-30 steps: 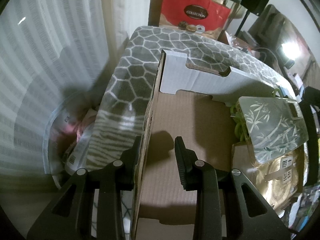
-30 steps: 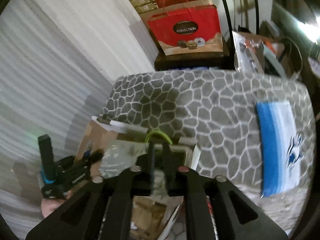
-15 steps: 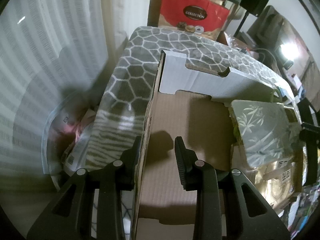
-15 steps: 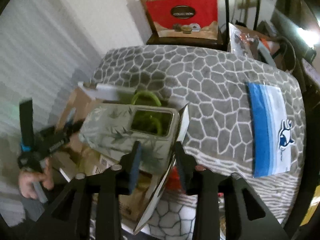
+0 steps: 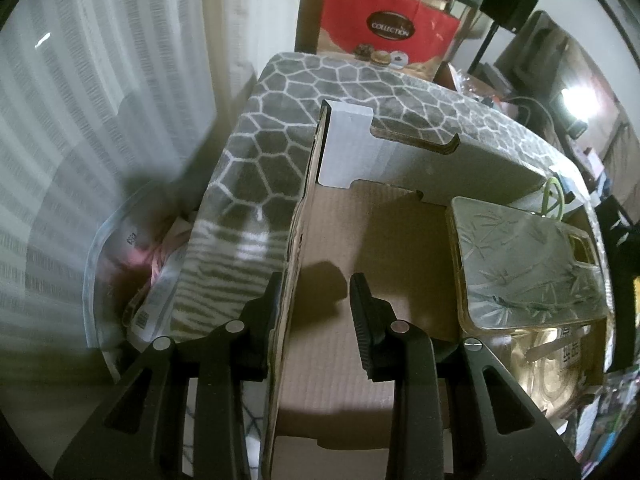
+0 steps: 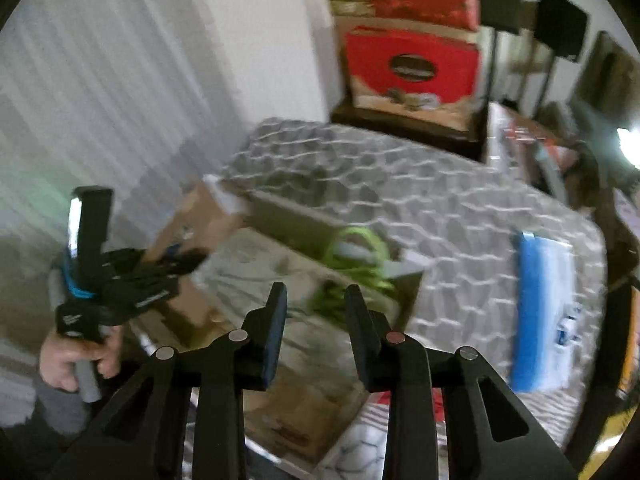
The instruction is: Organize objects
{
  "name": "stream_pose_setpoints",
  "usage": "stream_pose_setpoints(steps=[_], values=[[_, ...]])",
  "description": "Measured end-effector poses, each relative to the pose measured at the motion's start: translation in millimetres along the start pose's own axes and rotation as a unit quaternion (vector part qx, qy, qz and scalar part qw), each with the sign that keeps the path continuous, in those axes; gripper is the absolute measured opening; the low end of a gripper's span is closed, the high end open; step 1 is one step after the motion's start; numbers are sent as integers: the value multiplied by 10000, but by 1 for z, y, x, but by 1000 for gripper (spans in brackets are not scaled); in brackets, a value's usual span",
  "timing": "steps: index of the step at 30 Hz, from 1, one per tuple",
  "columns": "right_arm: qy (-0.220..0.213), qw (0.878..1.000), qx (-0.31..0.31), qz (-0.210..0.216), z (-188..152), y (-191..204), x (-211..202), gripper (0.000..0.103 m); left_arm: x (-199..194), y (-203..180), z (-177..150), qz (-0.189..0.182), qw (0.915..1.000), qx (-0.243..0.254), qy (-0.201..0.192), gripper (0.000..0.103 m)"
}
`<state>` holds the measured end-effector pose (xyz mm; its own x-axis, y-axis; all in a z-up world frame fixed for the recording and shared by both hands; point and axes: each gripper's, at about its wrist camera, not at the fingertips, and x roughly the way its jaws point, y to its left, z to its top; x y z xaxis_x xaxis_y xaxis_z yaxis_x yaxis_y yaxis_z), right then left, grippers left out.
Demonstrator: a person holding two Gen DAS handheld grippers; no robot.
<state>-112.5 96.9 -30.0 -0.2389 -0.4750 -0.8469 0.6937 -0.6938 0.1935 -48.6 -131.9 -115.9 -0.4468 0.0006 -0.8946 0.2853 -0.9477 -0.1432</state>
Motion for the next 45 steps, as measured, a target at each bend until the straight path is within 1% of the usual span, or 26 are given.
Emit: stream_pose_setpoints(steps=[1,2,4,5,6,8,9,11,14,15,17,19,21,23,25,27,30,32,34,35,37,39,40,41,43,45], values=[[91,9998,-43,165,0,4,6,31,0,0,0,0,10000,0,-1,29],[134,9996,-77,217,-1,6,10,31,0,0,0,-6,10000,2,1,29],[216,9993,-260,159,-6,14,19,31,0,0,0,-13,10000,-1,2,30],[260,9990,-346,108,-8,16,24,35,0,1,0,-11,10000,0,3,30],[301,9985,-449,25,-12,18,29,35,0,1,0,-14,10000,0,2,30],[221,9973,-687,-120,-17,20,32,35,0,0,0,-9,10000,3,4,30],[163,9957,-853,-323,-20,22,32,35,0,0,0,-6,10000,2,3,30],[131,9929,-977,-669,-23,20,33,36,0,0,0,0,10000,4,3,30],[182,9937,-755,-803,-24,1,33,36,0,0,0,-10,10000,2,1,30],[170,9944,-663,-803,-24,-8,34,38,0,0,0,-1,10000,4,1,30],[203,9964,-480,-667,-24,-18,32,38,0,0,0,11,10000,5,8,30],[154,9970,-375,-658,-23,-22,26,38,0,-1,0,13,10000,2,7,31],[49,9974,-380,-610,-21,-18,17,38,0,-1,0,15,10000,9,6,31],[-32,9985,-359,-419,-20,-14,10,38,0,-1,0,6,10000,9,12,31],[-66,9986,-484,-211,-21,-4,5,38,0,-2,0,10,10000,3,9,31],[-45,9972,-728,-144,-22,10,5,38,0,-2,0,26,10000,5,5,31],[73,9930,-1155,-246,-28,28,15,40,0,-1,0,10,10000,4,7,31],[150,9905,-1295,-447,-30,33,25,42,0,-1,0,-20,10000,-9,16,31],[164,9889,-1354,-583,-32,32,31,46,0,-2,0,-19,10000,-2,22,31],[126,9890,-1346,-607,-31,29,31,47,0,-3,0,-22,10000,1,25,31],[116,9885,-1277,-807,-27,20,32,47,0,-3,-1,-19,10000,-3,21,31],[125,9890,-1132,-939,-23,8,31,42,0,-3,-1,-17,10000,-2,19,31],[129,9893,-1068,-984,-21,1,31,42,0,-3,0,-20,10000,-4,16,31],[136,9902,-989,-973,-20,-5,30,42,0,-3,0,-23,10000,-9,16,31],[169,9945,-719,-743,-16,-17,26,42,0,-4,-1,-31,10000,-14,18,31],[108,9969,-556,-542,-16,-22,19,42,0,-4,-1,-27,10000,-15,21,31]])
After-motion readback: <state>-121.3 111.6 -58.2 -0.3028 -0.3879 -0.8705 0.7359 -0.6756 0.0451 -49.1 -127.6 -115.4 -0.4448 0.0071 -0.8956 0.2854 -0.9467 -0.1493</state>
